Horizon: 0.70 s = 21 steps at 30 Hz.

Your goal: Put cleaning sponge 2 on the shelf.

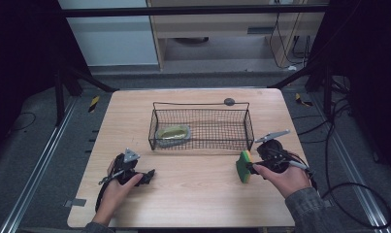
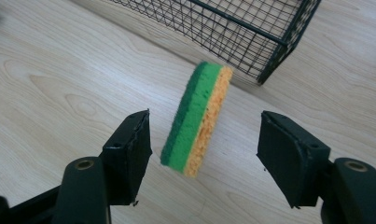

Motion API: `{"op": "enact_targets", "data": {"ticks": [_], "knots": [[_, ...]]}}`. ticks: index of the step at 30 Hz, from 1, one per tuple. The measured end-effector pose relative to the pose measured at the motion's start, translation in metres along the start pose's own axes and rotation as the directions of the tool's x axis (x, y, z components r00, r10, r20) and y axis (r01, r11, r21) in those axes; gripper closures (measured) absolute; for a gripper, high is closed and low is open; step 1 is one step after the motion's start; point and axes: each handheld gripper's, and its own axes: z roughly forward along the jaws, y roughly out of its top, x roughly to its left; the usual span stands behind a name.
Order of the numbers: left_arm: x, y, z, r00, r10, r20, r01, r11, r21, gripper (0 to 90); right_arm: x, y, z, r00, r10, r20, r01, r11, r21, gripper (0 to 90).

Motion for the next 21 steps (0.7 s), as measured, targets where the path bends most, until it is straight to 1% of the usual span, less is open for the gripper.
{"op": "enact_targets", "data": {"ticks": [7, 9, 14, 21], "knots": [[0.000, 0.000, 0.000, 1.0000, 0.000, 0.000, 0.000, 1.0000, 0.000, 0.0, 0.004, 0.007, 0.010, 1.0000, -0.003, -0.003, 0.003, 0.9995, 0.030, 38.9], [0.000, 0.000, 0.000, 1.0000, 0.000, 0.000, 0.000, 1.0000, 0.000, 0.0, 0.004, 0.010, 0.015, 1.0000, 0.007, 0.001, -0.007, 0.9986, 0.052, 40.4], [0.000, 0.000, 0.000, 1.0000, 0.000, 0.000, 0.000, 1.0000, -0.001, 0.0, 0.004, 0.015, 0.028, 0.9998, 0.021, 0.006, -0.022, 0.9944, 0.103, 41.0], [0.000, 0.000, 0.000, 1.0000, 0.000, 0.000, 0.000, 1.0000, -0.001, 0.0, 0.003, 0.017, 0.043, 0.9993, 0.032, 0.018, -0.035, 0.9884, 0.148, 42.8]]}}
